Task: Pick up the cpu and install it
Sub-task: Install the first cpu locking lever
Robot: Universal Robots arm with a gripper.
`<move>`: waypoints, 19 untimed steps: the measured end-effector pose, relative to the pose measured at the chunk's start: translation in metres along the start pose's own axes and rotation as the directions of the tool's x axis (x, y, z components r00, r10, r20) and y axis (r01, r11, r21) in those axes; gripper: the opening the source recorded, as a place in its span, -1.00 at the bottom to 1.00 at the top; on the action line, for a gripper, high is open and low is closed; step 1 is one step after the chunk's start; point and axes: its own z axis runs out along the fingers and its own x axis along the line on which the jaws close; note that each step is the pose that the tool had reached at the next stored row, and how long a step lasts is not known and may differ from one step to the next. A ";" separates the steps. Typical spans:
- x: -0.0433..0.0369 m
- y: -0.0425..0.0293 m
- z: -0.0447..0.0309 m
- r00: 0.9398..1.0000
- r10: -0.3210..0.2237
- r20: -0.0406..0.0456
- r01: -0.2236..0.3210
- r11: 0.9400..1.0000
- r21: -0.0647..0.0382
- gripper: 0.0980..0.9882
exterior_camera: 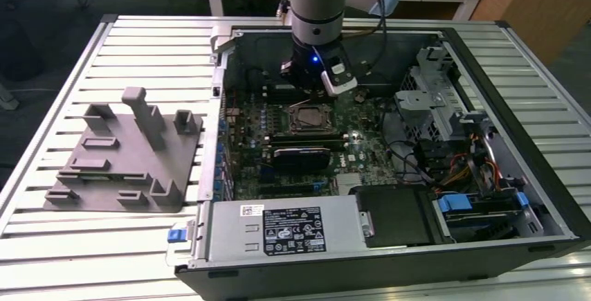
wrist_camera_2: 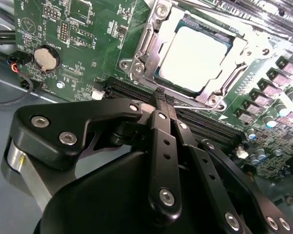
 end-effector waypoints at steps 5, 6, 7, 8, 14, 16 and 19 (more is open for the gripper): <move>0.0007 0.0029 0.0019 1.000 0.020 0.004 -0.020 1.000 0.003 -0.98; 0.0008 0.0034 0.0022 1.000 0.024 0.005 -0.024 1.000 0.004 -0.98; 0.0009 0.0039 0.0026 1.000 0.029 0.006 -0.029 1.000 0.004 -0.98; 0.0011 0.0043 0.0029 0.999 0.033 0.007 -0.033 0.999 0.005 -0.98; 0.0056 0.0066 0.0048 0.999 0.053 0.011 -0.053 0.999 0.008 -0.98; 0.0074 0.0070 0.0055 0.998 0.059 0.012 -0.059 0.998 0.009 -0.98; 0.0083 0.0075 0.0074 0.997 0.071 0.015 -0.071 0.997 0.014 -0.98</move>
